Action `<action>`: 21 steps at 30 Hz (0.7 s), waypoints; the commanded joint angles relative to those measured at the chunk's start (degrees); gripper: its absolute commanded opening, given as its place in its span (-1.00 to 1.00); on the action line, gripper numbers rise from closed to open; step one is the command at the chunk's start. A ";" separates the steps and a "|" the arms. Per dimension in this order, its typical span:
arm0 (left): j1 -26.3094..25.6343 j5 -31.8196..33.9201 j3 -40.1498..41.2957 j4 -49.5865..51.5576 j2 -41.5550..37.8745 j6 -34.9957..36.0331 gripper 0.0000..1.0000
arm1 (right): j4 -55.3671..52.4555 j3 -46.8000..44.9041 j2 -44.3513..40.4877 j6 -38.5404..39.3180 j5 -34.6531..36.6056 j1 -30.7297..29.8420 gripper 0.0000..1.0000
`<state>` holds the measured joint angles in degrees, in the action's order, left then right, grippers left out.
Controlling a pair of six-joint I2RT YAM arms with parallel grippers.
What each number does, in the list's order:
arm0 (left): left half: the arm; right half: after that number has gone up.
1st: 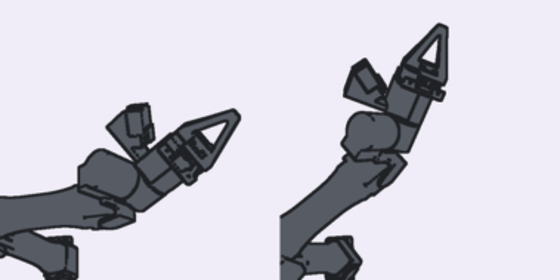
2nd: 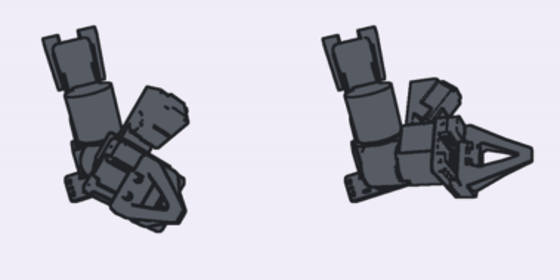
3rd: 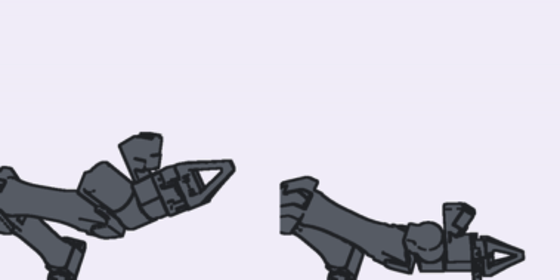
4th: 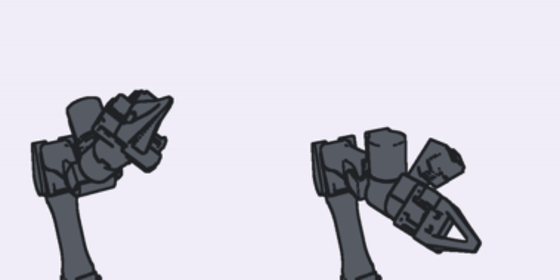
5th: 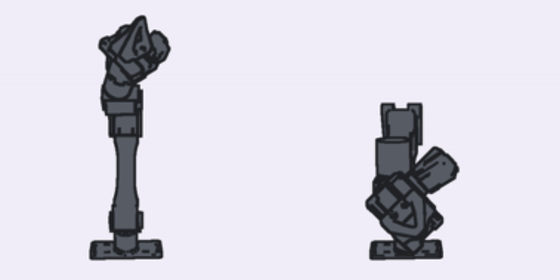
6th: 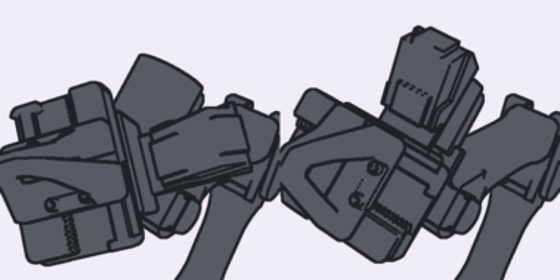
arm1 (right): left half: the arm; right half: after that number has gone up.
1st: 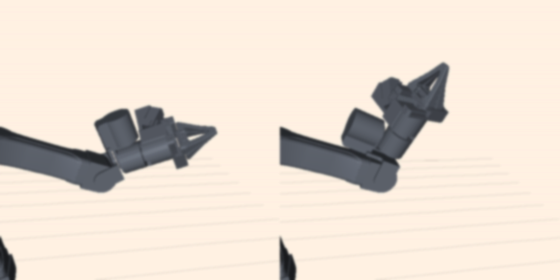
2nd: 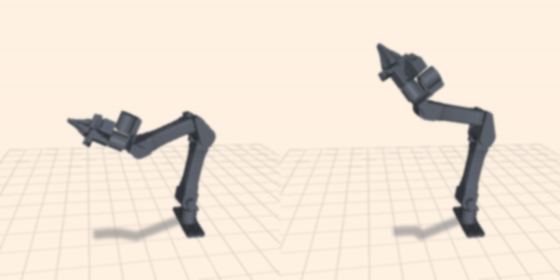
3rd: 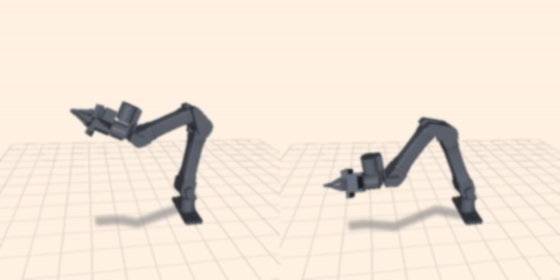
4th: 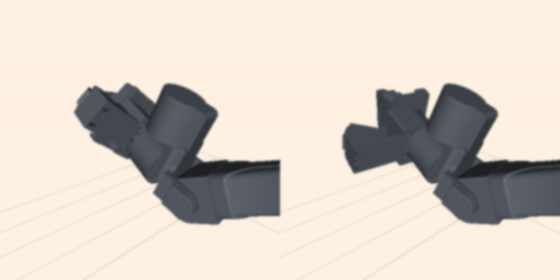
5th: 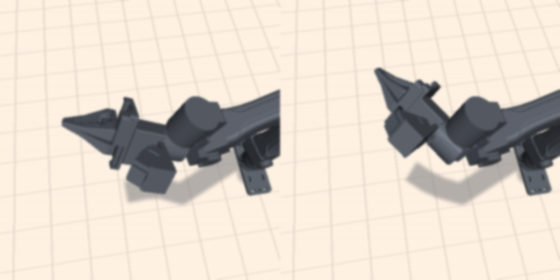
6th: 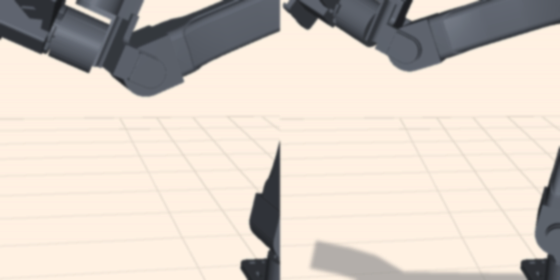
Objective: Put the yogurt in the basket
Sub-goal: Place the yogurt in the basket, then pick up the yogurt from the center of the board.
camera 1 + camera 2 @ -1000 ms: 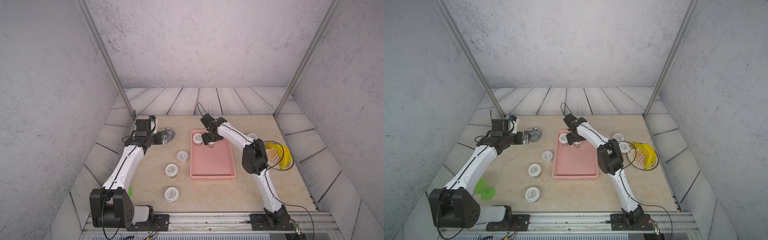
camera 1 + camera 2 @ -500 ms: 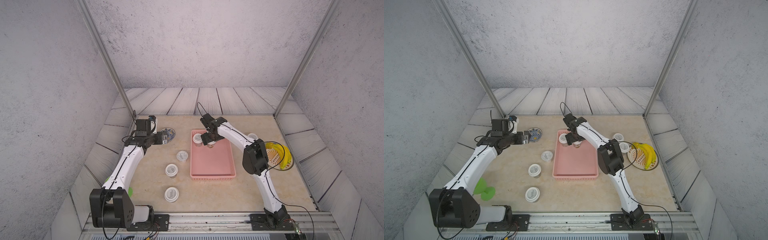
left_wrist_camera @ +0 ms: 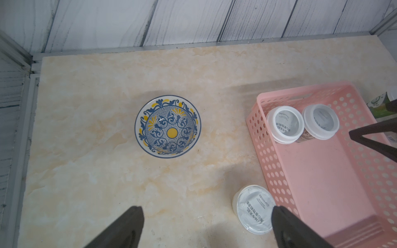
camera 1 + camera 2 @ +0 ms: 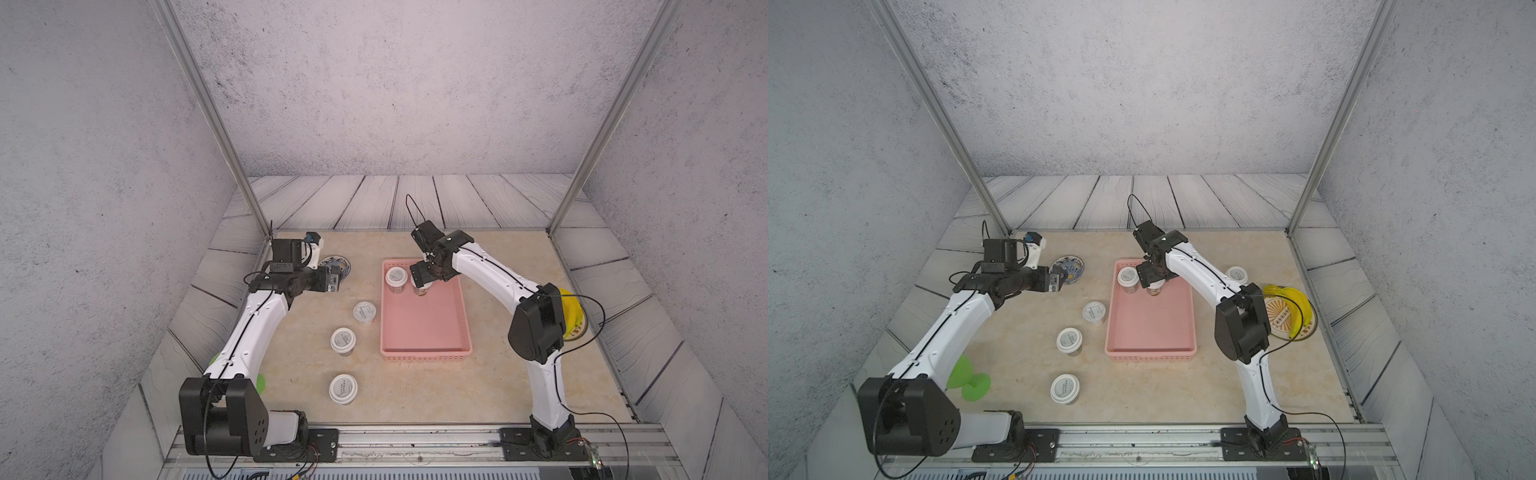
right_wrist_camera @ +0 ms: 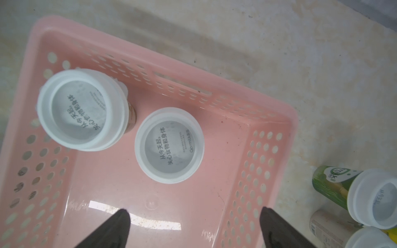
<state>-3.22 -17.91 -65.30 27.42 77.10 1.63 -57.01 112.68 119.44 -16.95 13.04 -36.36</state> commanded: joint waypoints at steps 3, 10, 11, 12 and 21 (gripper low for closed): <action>0.47 -3.52 0.83 2.75 -0.64 4.73 0.97 | 1.35 -4.98 -5.47 -0.36 2.67 -0.28 0.97; 0.50 -5.08 1.57 6.72 -1.92 8.01 0.97 | 2.58 -10.44 -10.10 0.05 4.58 -0.19 0.97; 0.46 -5.41 1.49 7.50 -2.10 8.43 0.97 | 3.05 -11.24 -10.87 0.22 4.73 -0.21 0.97; 0.43 -5.64 1.42 8.47 -2.25 8.94 0.97 | 3.34 -11.94 -11.43 0.41 5.02 -0.12 0.97; -0.20 -6.63 3.00 15.83 -3.61 14.39 0.97 | 6.24 -21.26 -19.18 1.20 7.67 -0.08 0.98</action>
<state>-3.29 -23.83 -63.53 39.20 74.74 13.37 -51.96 93.93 103.42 -16.21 18.44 -36.36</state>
